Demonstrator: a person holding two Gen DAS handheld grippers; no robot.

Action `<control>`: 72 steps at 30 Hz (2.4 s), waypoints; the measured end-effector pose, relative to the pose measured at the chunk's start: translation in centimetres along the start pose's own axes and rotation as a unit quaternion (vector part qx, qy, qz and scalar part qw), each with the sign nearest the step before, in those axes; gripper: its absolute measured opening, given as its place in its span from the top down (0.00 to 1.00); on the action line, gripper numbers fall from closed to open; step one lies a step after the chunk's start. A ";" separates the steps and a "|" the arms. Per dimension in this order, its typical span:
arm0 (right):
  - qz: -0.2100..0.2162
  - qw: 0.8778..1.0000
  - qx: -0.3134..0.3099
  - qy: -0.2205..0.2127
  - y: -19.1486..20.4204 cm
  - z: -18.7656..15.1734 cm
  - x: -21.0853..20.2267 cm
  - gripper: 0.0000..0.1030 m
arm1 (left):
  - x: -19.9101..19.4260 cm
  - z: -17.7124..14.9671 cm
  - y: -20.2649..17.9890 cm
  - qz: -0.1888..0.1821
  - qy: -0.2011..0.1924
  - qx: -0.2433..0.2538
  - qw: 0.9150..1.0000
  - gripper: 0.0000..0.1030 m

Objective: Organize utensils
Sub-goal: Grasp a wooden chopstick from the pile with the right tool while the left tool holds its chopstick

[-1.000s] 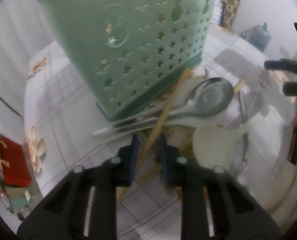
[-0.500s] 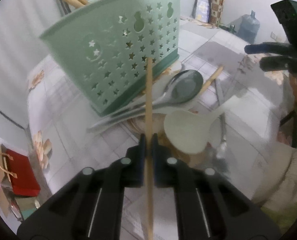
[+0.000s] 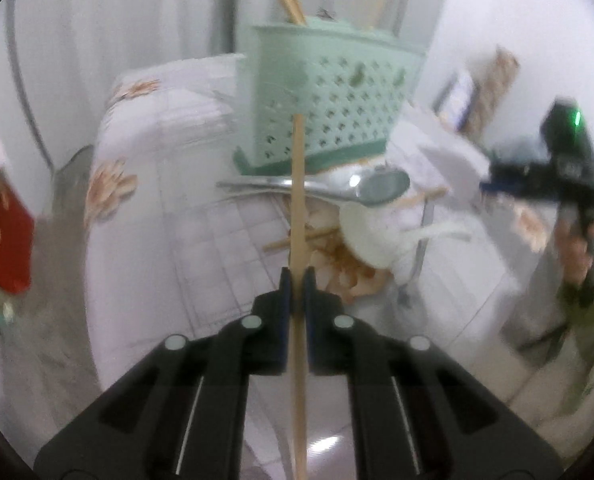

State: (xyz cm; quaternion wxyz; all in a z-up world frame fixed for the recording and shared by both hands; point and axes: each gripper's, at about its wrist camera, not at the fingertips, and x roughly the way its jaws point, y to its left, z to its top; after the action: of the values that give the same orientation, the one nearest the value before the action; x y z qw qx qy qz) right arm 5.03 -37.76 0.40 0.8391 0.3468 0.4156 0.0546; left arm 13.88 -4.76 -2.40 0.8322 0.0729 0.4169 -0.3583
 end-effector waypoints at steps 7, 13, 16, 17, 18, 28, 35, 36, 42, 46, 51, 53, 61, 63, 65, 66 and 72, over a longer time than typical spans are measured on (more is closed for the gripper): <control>0.033 0.994 0.095 0.045 -1.5 0.1 2.7 0.45 | -1.1 -1.1 -0.1 -0.015 -0.070 -0.101 0.992 0.95; 0.040 0.987 0.145 0.057 -2.0 0.7 4.5 0.47 | -1.7 -1.0 -1.2 -0.026 -0.104 -0.124 0.986 0.95; 0.036 0.985 0.159 0.053 -2.0 1.3 4.9 0.47 | -1.9 -1.2 -1.3 -0.029 -0.110 -0.129 0.985 0.95; 0.036 0.984 0.166 0.051 -2.0 1.6 5.2 0.47 | -1.9 -1.2 -1.2 -0.030 -0.110 -0.131 0.985 0.95; 0.035 0.984 0.169 0.049 -1.9 1.9 5.4 0.47 | -1.9 -1.2 -1.2 -0.029 -0.111 -0.132 0.985 0.95; -0.025 0.987 0.159 0.003 -1.0 4.0 6.7 0.53 | -1.8 -1.9 -0.3 -0.025 -0.110 -0.142 0.983 0.95; -0.151 0.986 0.063 -0.029 1.4 4.0 6.9 0.53 | -1.9 -2.1 -0.1 -0.026 -0.115 -0.145 0.982 0.95; -0.172 0.984 0.042 -0.034 2.0 3.9 7.2 0.53 | -1.9 -2.1 0.1 -0.027 -0.115 -0.145 0.982 0.95; -0.244 0.968 -0.049 -0.045 4.3 3.0 8.8 0.63 | -1.9 -2.3 0.8 -0.027 -0.117 -0.154 0.981 0.95; -0.240 0.967 -0.073 -0.048 4.5 2.5 8.2 0.64 | -2.2 -2.5 1.1 -0.025 -0.120 -0.156 0.980 0.95; -0.240 0.954 -0.176 -0.041 5.8 2.7 6.8 0.64 | -2.2 -2.8 1.6 -0.022 -0.120 -0.158 0.980 0.95; -0.240 0.942 -0.233 -0.030 6.6 2.6 6.5 0.64 | -2.2 -2.8 1.7 -0.022 -0.118 -0.159 0.980 0.95; -0.188 0.847 -0.486 0.104 8.2 1.7 7.7 0.64 | -1.9 -2.8 1.5 -0.019 -0.113 -0.156 0.981 0.95; -0.178 0.818 -0.529 0.138 8.3 1.5 8.3 0.64 | -1.8 -2.7 1.4 -0.016 -0.110 -0.154 0.982 0.95; -0.167 0.799 -0.553 0.167 8.3 1.5 8.9 0.64 | -1.6 -2.6 1.3 -0.013 -0.108 -0.153 0.982 0.95; -0.165 0.789 -0.565 0.178 8.3 1.6 9.3 0.64 | -1.6 -2.6 1.2 -0.012 -0.106 -0.153 0.982 0.95; -0.129 0.764 -0.587 0.234 8.0 3.1 10.3 0.67 | -1.4 -2.5 0.9 -0.001 -0.099 -0.150 0.984 0.95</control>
State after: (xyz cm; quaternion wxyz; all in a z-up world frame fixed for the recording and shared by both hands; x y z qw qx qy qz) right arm 15.49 -29.51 -0.10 0.7544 -0.2941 0.5268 0.2586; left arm 12.33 -2.30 -3.10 0.8706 -0.0890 0.3813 -0.2979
